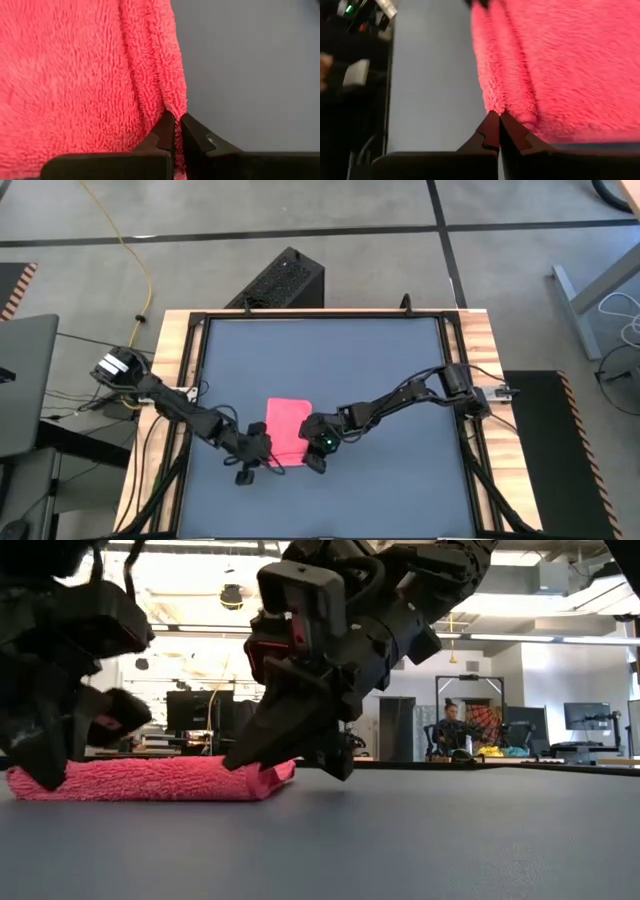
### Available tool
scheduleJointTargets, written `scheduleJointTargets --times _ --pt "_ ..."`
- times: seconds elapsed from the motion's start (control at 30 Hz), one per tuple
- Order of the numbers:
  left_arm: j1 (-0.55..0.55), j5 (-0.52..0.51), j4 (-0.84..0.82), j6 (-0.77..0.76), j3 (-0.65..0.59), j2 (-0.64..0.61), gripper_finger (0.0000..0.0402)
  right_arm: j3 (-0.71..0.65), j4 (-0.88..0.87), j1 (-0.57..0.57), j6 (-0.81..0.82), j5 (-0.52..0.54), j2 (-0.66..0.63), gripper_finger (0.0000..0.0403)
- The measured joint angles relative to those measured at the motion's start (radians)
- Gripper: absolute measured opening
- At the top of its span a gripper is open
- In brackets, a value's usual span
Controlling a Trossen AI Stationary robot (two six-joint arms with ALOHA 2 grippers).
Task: Roll towel into tight, uniform cylinder
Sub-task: Roll the red towel
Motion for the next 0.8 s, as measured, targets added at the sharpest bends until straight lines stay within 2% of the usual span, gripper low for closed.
scheduleJointTargets --times 0.13,0.43,0.63,0.8 --pt "0.023 0.042 0.059 -0.051 -0.042 -0.002 0.0 0.0 -0.031 -0.001 0.113 0.072 0.0 0.0018" --pt "0.12 0.168 0.052 -0.116 -0.043 -0.001 0.0 0.001 -0.079 -0.003 0.219 0.149 -0.002 0.0018" --pt "0.146 0.169 0.039 -0.024 -0.044 -0.021 0.0028 0.001 -0.088 -0.003 0.237 0.165 -0.002 0.0018" --pt "0.145 0.154 -0.032 0.069 -0.025 -0.105 0.0059 0.0 -0.088 -0.005 0.261 0.167 -0.001 0.0018"
